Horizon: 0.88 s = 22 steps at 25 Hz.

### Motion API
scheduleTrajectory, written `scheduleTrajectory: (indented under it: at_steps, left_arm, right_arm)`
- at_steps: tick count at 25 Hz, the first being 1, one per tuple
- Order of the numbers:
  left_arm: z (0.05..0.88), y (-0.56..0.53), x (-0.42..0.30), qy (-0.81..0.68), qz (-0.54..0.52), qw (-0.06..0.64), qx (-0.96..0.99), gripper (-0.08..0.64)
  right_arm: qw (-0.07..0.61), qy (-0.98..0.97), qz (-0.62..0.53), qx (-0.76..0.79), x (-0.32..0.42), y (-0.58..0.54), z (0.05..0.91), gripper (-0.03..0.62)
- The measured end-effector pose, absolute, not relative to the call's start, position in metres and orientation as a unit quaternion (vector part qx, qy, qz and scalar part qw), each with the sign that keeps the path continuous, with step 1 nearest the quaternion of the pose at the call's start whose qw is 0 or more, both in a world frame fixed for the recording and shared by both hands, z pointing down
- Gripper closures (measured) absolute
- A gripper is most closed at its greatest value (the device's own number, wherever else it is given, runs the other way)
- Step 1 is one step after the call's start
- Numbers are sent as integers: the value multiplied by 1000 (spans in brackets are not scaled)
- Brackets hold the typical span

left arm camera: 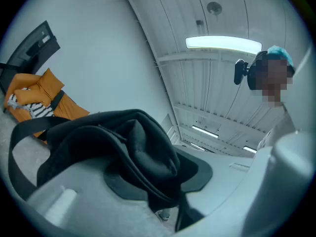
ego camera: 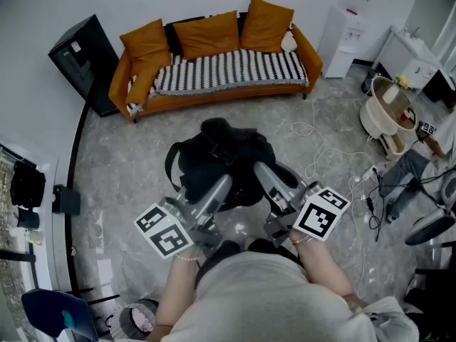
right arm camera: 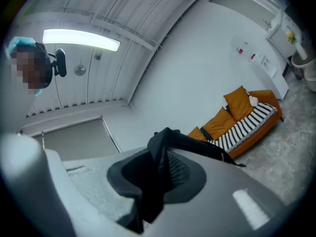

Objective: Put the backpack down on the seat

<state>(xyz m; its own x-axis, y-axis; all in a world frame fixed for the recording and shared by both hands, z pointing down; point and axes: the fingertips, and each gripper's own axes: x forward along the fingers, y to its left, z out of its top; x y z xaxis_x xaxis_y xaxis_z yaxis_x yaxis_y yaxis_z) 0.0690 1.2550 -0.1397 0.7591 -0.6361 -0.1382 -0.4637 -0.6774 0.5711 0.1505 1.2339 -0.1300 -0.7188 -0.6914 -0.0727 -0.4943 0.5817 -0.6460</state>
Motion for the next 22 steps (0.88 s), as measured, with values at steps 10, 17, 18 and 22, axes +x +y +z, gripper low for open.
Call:
scheduleTrajectory:
  at_steps: [10, 17, 18, 22]
  left_arm:
    - [-137, 1255, 68, -300, -176, 269, 898, 442]
    - [-141, 1257, 73, -299, -170, 263, 901, 442]
    - [-142, 1257, 72, -298, -168, 262, 902, 442]
    - [-144, 1256, 72, -299, -162, 253, 906, 442]
  right_arm:
    - [147, 877, -305, -341, 146, 1234, -127, 528]
    - [152, 874, -311, -343, 149, 1234, -129, 528]
    - [155, 872, -313, -342, 149, 1234, -130, 527]
    - [166, 871, -319, -336, 148, 1234, -131, 524]
